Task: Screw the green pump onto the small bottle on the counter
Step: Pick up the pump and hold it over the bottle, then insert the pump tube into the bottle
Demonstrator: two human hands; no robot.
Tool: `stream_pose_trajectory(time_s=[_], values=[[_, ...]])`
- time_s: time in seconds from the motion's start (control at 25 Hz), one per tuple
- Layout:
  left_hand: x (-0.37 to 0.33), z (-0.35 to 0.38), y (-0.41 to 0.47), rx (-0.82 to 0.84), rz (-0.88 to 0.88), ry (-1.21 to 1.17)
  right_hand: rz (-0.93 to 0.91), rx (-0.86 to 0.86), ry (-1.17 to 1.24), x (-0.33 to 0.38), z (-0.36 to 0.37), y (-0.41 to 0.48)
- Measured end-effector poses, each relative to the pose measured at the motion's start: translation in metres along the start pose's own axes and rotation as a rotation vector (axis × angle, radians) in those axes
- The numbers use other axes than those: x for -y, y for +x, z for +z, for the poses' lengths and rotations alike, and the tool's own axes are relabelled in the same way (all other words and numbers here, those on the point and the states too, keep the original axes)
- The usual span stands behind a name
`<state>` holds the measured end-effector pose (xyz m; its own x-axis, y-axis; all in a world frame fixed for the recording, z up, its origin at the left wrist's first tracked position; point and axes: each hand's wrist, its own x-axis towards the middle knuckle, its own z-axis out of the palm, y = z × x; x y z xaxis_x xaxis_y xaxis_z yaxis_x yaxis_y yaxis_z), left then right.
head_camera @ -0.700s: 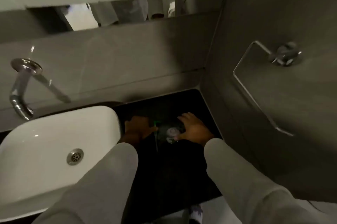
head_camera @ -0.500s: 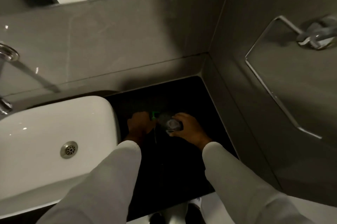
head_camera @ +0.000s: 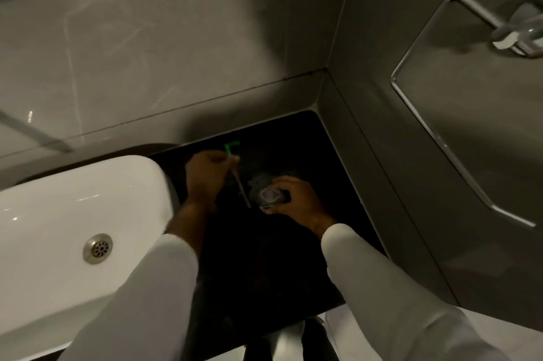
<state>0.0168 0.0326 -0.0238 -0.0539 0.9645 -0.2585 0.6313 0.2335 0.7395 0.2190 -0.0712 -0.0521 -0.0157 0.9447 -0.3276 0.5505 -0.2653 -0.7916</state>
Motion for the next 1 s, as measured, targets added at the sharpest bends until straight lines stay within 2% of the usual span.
stream_pose_trajectory(time_s=[0.08, 0.16, 0.24, 0.32, 0.48, 0.68, 0.88, 1.0], values=[[-0.027, -0.026, -0.008, -0.048, 0.136, -0.217, 0.009, 0.008, -0.011, 0.004, -0.004, 0.002], [-0.05, -0.043, -0.022, -0.005, 0.283, -0.414, 0.006, 0.002, -0.027, 0.007, -0.008, 0.004], [-0.064, -0.048, -0.036, 0.015, 0.411, -0.452, -0.002, 0.0, -0.063, 0.01, -0.009, 0.004], [-0.066, -0.044, -0.043, -0.018, 0.475, -0.395, -0.014, -0.002, -0.08, 0.011, -0.01, 0.005], [-0.058, -0.025, -0.047, -0.06, 0.449, -0.286, -0.015, -0.011, -0.08, 0.011, -0.01, 0.008], [-0.047, -0.009, -0.051, -0.091, 0.445, -0.276, -0.027, -0.001, -0.05, 0.007, -0.011, 0.008], [-0.024, 0.016, -0.049, 0.008, 0.402, -0.229, -0.019, 0.006, -0.039, 0.007, -0.009, 0.009], [-0.008, 0.028, -0.054, 0.106, 0.435, -0.182, -0.003, 0.022, 0.001, 0.006, -0.009, 0.01]])
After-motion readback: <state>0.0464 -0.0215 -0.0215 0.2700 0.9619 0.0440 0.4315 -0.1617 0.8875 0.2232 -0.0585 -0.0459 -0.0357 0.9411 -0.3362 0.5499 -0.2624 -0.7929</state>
